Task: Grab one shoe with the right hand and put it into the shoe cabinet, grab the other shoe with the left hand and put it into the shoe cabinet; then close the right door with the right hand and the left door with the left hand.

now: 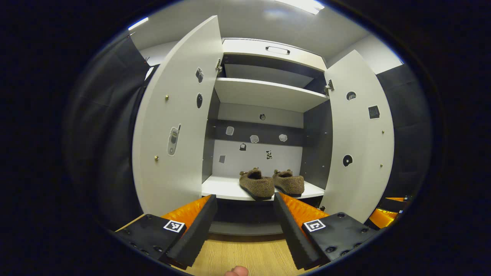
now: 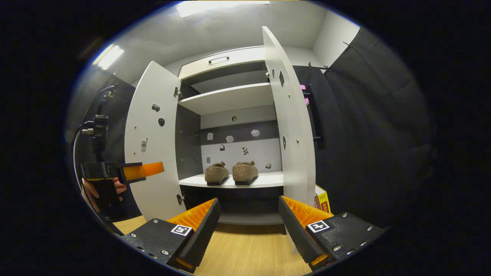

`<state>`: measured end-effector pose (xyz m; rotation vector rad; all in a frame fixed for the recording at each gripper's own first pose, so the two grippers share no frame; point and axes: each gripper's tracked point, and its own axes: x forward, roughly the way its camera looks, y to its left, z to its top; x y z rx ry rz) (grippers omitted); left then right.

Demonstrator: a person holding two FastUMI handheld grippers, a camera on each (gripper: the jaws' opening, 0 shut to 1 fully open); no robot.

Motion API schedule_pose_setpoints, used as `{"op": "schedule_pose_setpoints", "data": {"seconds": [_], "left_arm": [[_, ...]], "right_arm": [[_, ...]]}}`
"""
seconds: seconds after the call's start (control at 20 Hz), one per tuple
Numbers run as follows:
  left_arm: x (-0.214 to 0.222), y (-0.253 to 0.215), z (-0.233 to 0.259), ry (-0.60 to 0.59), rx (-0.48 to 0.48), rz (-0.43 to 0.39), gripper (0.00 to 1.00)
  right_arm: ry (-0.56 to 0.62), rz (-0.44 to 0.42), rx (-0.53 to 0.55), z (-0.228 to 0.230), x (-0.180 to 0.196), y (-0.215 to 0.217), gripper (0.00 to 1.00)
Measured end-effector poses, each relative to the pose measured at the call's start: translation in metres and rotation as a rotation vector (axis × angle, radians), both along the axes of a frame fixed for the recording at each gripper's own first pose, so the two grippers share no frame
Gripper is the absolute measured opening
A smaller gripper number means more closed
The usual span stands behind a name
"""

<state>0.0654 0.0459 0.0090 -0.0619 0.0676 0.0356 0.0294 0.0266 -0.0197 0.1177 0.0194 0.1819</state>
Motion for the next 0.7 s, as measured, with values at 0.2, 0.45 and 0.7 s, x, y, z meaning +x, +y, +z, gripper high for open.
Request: {"op": "schedule_pose_setpoints", "data": {"seconds": [0.2, 0.45, 0.7], "left_arm": [[-0.030, 0.010, -0.013, -0.010, -0.036, 0.058, 0.97], [-0.050, 0.020, -0.020, -0.011, 0.015, 0.095, 0.97], [-0.065, 0.011, -0.025, 0.002, 0.002, 0.064, 0.97]], "right_arm": [[-0.029, -0.021, 0.017, 0.017, 0.002, -0.014, 0.94], [-0.111, -0.104, -0.030, 0.063, 0.010, -0.073, 0.93], [-0.166, -0.241, -0.103, 0.112, 0.029, -0.163, 0.93]]}}
